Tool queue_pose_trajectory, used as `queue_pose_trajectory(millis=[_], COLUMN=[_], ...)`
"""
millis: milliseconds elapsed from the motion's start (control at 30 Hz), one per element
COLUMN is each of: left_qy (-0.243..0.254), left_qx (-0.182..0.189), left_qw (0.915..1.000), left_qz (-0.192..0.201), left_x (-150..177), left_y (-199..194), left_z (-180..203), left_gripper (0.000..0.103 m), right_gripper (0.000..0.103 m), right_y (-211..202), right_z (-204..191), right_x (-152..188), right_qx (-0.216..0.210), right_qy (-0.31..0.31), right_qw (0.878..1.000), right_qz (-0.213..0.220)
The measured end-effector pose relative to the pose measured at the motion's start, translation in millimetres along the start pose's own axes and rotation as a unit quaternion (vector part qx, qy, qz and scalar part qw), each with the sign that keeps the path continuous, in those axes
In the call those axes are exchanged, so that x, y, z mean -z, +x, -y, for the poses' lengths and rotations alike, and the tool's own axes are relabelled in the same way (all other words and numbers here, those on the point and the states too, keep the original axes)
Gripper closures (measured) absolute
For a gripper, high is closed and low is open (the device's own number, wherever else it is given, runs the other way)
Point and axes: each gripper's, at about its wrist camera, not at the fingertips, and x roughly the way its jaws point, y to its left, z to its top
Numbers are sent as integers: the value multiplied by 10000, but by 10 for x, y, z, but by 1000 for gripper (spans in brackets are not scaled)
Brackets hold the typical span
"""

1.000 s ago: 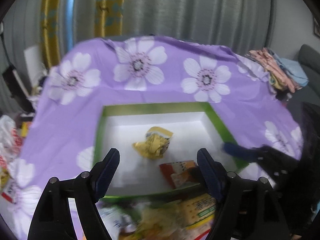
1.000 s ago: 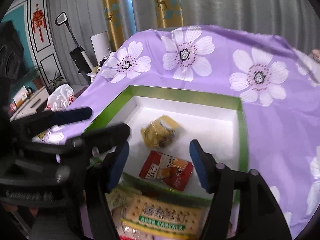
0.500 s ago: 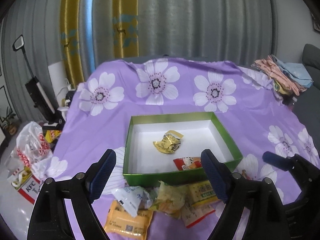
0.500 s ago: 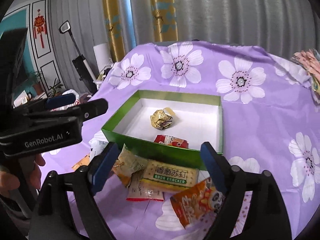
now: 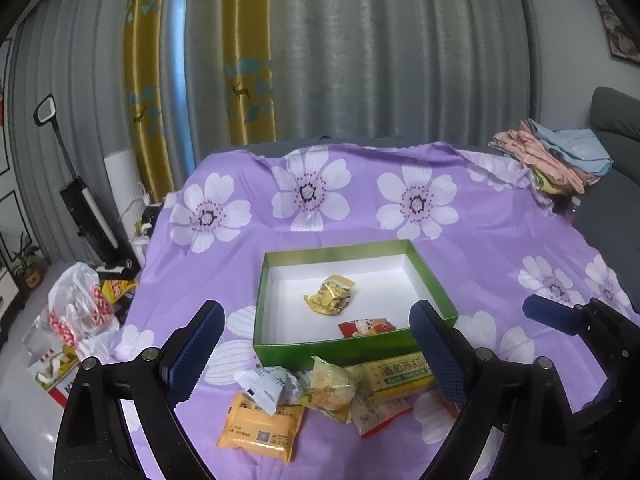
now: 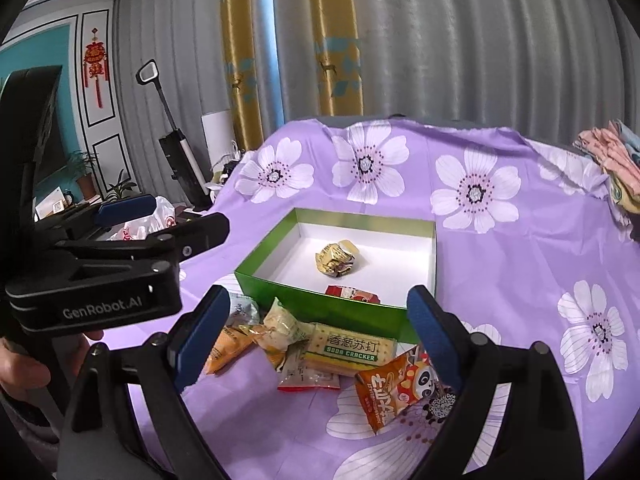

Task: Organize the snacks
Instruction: 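Move the right tool toward the orange panda-print snack bag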

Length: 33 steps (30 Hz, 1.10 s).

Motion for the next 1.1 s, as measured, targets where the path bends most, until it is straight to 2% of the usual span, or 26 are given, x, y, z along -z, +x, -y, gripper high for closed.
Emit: queue_pose_trajectory(millis=[367,567,767,867,967,1100], left_qy=[118,161,197,171,23,-246], left_qx=[-5,94,250,440,731,878], left_qw=[9999,9997,9980,9957,9905,9830], left_qz=[-5,-182,-554,-801,-1165,-1595], left_x=[43,131,255,335,433,603], left_y=[-144,-109,40,138,290,455], left_z=[159,277,407,452,453,399], left_gripper=[9,9,9,9,9,9], right_gripper=[11,10,10,10,10,10], right_y=[-201,-223,-193,-139,-41,103], right_z=[40,123,246,330,411,493], right_x=[80,187,352,452,563,718], right_qx=[51,115,206,234,242,254], right_qy=[48,141,255,358,454,522], right_qw=[10000,9998,9989,9979,9963,9928], right_qz=[29,-85,-329,-481,-694,-1045])
